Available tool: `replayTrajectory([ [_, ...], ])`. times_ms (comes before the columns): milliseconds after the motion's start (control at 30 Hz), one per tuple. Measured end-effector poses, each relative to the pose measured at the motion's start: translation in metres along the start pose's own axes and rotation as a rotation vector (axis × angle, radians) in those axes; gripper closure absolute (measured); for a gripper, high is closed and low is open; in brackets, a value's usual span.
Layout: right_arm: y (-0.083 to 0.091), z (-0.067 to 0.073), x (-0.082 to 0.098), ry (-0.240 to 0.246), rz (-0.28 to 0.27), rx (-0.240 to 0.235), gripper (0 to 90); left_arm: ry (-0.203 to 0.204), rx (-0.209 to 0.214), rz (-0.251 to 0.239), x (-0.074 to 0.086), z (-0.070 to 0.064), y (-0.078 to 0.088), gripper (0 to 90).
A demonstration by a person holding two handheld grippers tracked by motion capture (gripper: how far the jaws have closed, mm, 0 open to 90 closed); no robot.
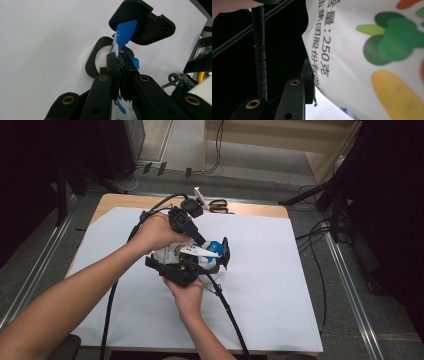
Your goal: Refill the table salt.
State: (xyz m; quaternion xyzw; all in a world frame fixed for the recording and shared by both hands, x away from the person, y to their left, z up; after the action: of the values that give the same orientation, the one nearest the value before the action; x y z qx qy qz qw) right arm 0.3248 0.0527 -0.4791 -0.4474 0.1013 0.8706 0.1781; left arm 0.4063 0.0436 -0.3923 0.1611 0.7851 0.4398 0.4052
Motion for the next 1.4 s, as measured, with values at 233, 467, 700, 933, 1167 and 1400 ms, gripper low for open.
replayTrajectory([
  [233, 0.0001, -0.0011, 0.0010, 0.016, 0.013, 0.007, 69.4, 0.002, 0.001, -0.011, 0.0013, 0.0013, -0.0006, 88.8],
  [467, -0.0002, -0.0022, 0.0025, 0.022, 0.024, 0.016, 69.4, 0.004, 0.006, -0.012, 0.0014, 0.0012, -0.0001, 88.8],
  [700, -0.0008, -0.0028, 0.0051, 0.031, 0.038, 0.020, 69.4, 0.008, -0.003, -0.017, 0.0019, 0.0024, 0.0014, 88.8],
  [933, -0.0010, -0.0012, 0.0011, 0.008, 0.010, 0.000, 70.1, 0.000, -0.003, -0.012, 0.0010, 0.0014, 0.0004, 88.8],
  [1167, 0.0007, -0.0011, 0.0003, 0.021, 0.014, 0.008, 69.7, 0.002, -0.004, -0.023, 0.0002, 0.0005, 0.0005, 88.8],
  [1400, 0.0003, -0.0053, 0.0069, 0.075, 0.064, 0.049, 68.3, 0.011, 0.017, -0.038, 0.0028, 0.0022, 0.0042, 88.8],
])
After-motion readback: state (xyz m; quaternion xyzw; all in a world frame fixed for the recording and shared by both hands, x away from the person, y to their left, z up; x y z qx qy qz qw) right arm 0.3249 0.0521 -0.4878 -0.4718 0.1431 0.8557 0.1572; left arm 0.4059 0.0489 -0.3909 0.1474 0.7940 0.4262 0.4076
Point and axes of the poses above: each handheld gripper's, and its own axes: y roughly backward along the jaws, x roughly out of its underside, z roughly to its left, the point moved 5 cm from there along -y, roughly forward along the jaws, and after that the axes turned 7 degrees about -z, right-handed, at the moved point
